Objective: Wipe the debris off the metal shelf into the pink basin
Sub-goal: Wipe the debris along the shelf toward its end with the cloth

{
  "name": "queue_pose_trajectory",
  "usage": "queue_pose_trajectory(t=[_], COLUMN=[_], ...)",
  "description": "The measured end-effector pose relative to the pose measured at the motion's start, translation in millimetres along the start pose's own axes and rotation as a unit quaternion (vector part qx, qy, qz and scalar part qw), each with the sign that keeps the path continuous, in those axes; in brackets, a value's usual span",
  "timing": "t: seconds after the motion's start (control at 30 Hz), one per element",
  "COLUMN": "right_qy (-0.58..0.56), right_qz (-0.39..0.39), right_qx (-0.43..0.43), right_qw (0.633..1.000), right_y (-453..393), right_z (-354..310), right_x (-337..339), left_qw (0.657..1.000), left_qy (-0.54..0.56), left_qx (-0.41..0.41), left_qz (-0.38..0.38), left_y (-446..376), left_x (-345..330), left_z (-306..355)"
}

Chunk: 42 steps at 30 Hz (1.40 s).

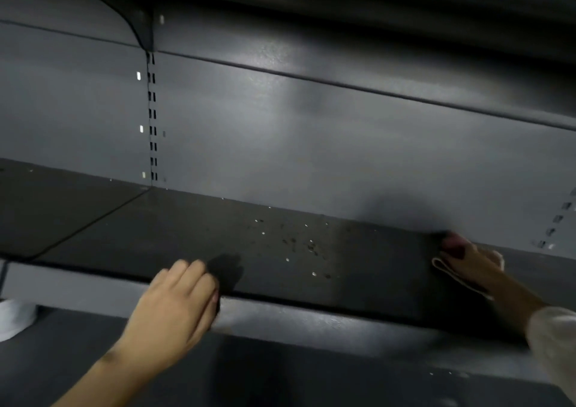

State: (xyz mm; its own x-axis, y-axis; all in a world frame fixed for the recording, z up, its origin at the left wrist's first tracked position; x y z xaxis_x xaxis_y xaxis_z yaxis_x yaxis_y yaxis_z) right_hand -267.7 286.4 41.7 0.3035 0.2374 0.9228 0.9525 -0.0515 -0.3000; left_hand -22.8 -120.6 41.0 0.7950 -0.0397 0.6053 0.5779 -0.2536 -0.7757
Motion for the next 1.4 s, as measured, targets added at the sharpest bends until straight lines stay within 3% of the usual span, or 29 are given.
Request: queue_pose_trajectory(t=[0.1,0.23,0.4,0.5,0.57,0.67,0.8,0.93,1.2,1.33,1.4], right_qy=[-0.015,-0.023,-0.110,-0.176,-0.219,-0.231,-0.131,-0.076,-0.114,-0.212,-0.227], right_qz=[-0.050,-0.076,-0.084,-0.088,-0.046,0.027,0.005,-0.102,-0.103,-0.119,-0.069], right_qx=[0.052,0.197,0.222,0.240,0.218,0.108,-0.054,0.055,0.237,0.217,0.214], right_qw=[0.997,0.977,0.965,0.951,0.950,0.966,0.990,0.990,0.959,0.946,0.948], right_y=[-10.4,-1.6,38.0,57.9,57.4,41.7,28.7,37.5,76.5,84.9,79.7], right_z=[-75.7,-181.8,-236.9,-243.3,-225.2,-157.6,-77.2,-135.1,-284.8,-292.8,-272.8], right_x=[-27.1,-58.2,-54.0,-38.8,-15.7,16.1,3.5,-36.0,-55.2,-37.1,-9.6], left_qw=[1.000,0.998,0.998,0.997,0.998,0.998,0.996,0.995,0.995,0.998,0.999], left_qy=[0.012,0.029,0.043,0.046,0.037,0.039,0.042,0.053,0.050,0.043,0.037], left_qx=[-0.019,-0.012,-0.012,-0.036,-0.038,-0.035,-0.054,-0.045,-0.048,-0.036,-0.007], left_qz=[0.011,0.053,0.048,0.044,0.040,0.047,0.060,0.069,0.065,0.035,0.027], left_y=[-1.0,1.5,1.7,1.3,2.2,2.9,3.7,4.8,5.1,7.1,10.8], left_x=[-2.5,-3.9,-4.2,0.7,4.1,6.3,4.7,1.0,2.6,6.3,9.2], left_z=[2.7,2.3,-0.9,-7.8,-20.8,-38.0,-34.7,-33.8,-32.0,-35.0,-45.3])
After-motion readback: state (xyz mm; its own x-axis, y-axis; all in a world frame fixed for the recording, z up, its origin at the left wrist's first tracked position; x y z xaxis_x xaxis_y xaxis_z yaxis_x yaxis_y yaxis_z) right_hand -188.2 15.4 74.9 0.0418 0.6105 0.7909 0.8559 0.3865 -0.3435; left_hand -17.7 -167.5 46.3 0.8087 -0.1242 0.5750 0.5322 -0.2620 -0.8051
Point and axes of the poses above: each hand's wrist, its own y-axis away from the middle knuckle, its own x-axis out of the back of the hand, z = x × y, the point moved 8 cm from there along -y, towards the middle knuckle, and after that the axes turned 1 degree about y, right-handed, at the moved point
